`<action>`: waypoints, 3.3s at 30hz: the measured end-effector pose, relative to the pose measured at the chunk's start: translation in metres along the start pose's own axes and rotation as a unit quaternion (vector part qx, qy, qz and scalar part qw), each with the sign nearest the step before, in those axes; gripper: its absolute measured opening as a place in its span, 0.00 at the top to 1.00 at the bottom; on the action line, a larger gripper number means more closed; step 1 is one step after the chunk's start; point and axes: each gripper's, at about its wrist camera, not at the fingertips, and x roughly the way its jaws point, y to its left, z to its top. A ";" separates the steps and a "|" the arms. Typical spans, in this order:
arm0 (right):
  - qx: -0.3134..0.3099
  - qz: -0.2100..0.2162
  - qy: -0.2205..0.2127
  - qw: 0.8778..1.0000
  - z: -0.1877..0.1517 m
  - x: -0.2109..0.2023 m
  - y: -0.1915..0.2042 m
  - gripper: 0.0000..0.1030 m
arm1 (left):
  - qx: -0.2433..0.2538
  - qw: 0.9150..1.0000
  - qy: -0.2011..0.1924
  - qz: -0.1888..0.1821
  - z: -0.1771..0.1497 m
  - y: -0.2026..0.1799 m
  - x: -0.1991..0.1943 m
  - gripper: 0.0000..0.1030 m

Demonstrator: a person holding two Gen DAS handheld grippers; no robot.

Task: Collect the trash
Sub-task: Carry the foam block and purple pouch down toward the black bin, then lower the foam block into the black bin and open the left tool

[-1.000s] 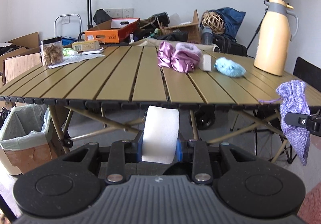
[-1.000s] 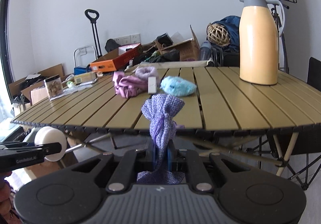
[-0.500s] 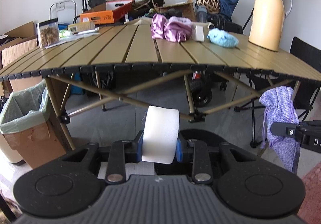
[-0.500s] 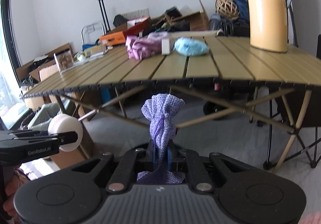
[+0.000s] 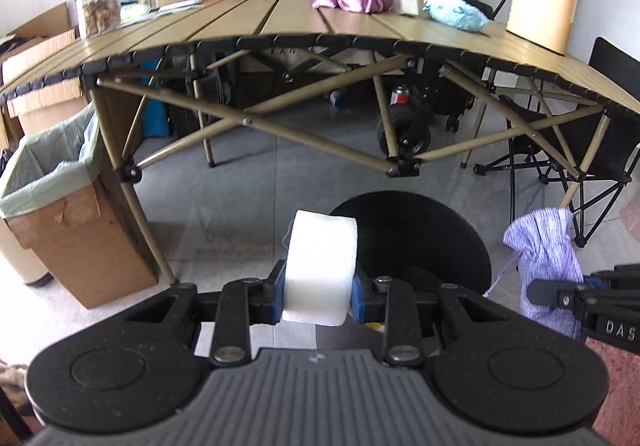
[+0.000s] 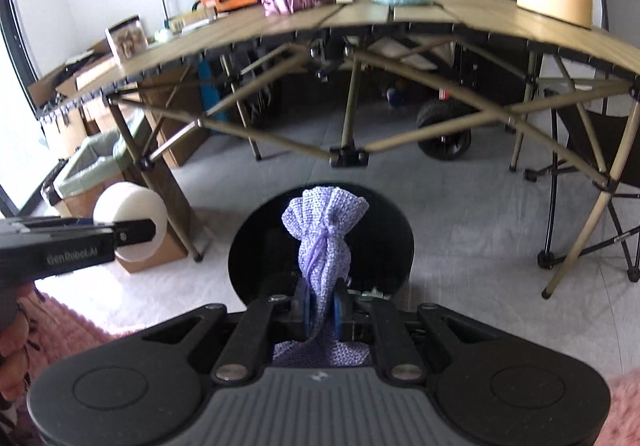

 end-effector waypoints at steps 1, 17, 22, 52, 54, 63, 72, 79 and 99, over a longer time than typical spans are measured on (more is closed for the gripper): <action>0.001 -0.002 0.006 1.000 -0.001 0.002 -0.001 0.90 | -0.003 1.000 0.003 0.000 0.000 0.001 0.001 0.71; 0.042 -0.042 0.059 0.996 -0.013 0.026 -0.026 0.90 | -0.018 0.995 0.101 0.011 -0.008 0.006 0.039 0.71; 0.056 -0.050 0.064 0.995 -0.013 0.030 -0.033 0.90 | -0.020 0.993 0.117 0.013 -0.008 0.004 0.046 0.71; 0.119 -0.069 0.069 0.988 -0.006 0.055 -0.077 0.90 | 0.016 0.983 0.182 -0.019 0.010 -0.048 0.103 0.71; 0.122 -0.072 0.067 0.988 -0.005 0.055 -0.079 0.90 | 0.018 0.983 0.184 -0.020 0.012 -0.052 0.106 0.71; 0.139 -0.070 0.066 0.986 0.000 0.059 -0.089 0.90 | 0.028 0.982 0.184 -0.022 0.018 -0.071 0.119 0.71; 0.142 -0.076 0.069 0.984 0.001 0.063 -0.093 0.90 | 0.035 0.980 0.195 -0.029 0.019 -0.091 0.131 0.71; 0.145 -0.080 0.072 0.984 0.000 0.065 -0.096 0.90 | 0.038 0.979 0.195 -0.042 0.023 -0.104 0.133 0.71; 0.140 -0.078 0.071 0.985 0.000 0.063 -0.094 0.90 | 0.023 0.979 0.200 -0.021 0.024 -0.104 0.133 0.00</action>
